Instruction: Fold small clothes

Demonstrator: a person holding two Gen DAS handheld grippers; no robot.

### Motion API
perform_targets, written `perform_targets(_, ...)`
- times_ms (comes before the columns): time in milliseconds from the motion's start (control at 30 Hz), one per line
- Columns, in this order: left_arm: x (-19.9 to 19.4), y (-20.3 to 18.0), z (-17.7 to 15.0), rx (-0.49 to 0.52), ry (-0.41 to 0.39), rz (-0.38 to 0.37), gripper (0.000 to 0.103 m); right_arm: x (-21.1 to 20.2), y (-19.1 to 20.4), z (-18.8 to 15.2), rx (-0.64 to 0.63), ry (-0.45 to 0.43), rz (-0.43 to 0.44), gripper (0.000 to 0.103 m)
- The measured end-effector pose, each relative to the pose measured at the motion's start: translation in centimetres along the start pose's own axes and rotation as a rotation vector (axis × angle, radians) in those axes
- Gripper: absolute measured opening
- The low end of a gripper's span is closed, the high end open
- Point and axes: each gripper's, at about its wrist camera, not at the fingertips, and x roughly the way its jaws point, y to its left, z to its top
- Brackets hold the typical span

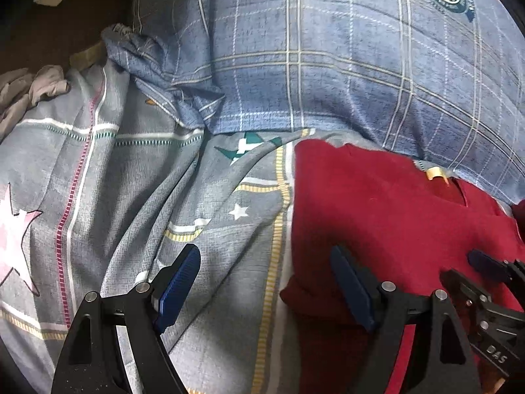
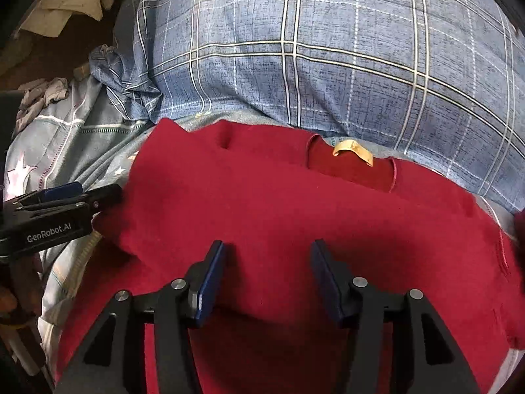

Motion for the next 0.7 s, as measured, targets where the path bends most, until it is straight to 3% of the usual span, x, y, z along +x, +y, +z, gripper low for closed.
perform_targets(133,-0.7,0.0,-0.1,-0.011,-0.010,-0.035,0.081,-1.5,-1.0,-0.3,0.023,0.010,0.039,0.061)
perform_targets(233,-1.1,0.0,-0.1,-0.025,-0.017,-0.079,0.081,-2.4,-2.4,-0.7,0.045,0.005,-0.006,0.063)
perform_targets(433,-1.1,-0.9,-0.3,-0.009,0.001,-0.174,0.082,-4.5,-9.1,-1.8,0.142,0.015,-0.105,0.064)
perform_targets(567,-0.1,-2.1,-0.7,0.046,0.035,-0.184,0.082,-3.7,-13.7,-3.4,0.218,0.001,-0.154,0.064)
perform_targets(633,0.5,-2.5,-1.0,0.064,0.058,-0.181,0.082,-3.7,-14.2,-3.5,0.229,-0.012,-0.200,0.065)
perform_targets(700,0.7,-2.7,-1.1,0.082,0.061,-0.166,0.082,-3.9,-14.7,-3.0,0.257,0.026,-0.148,0.065)
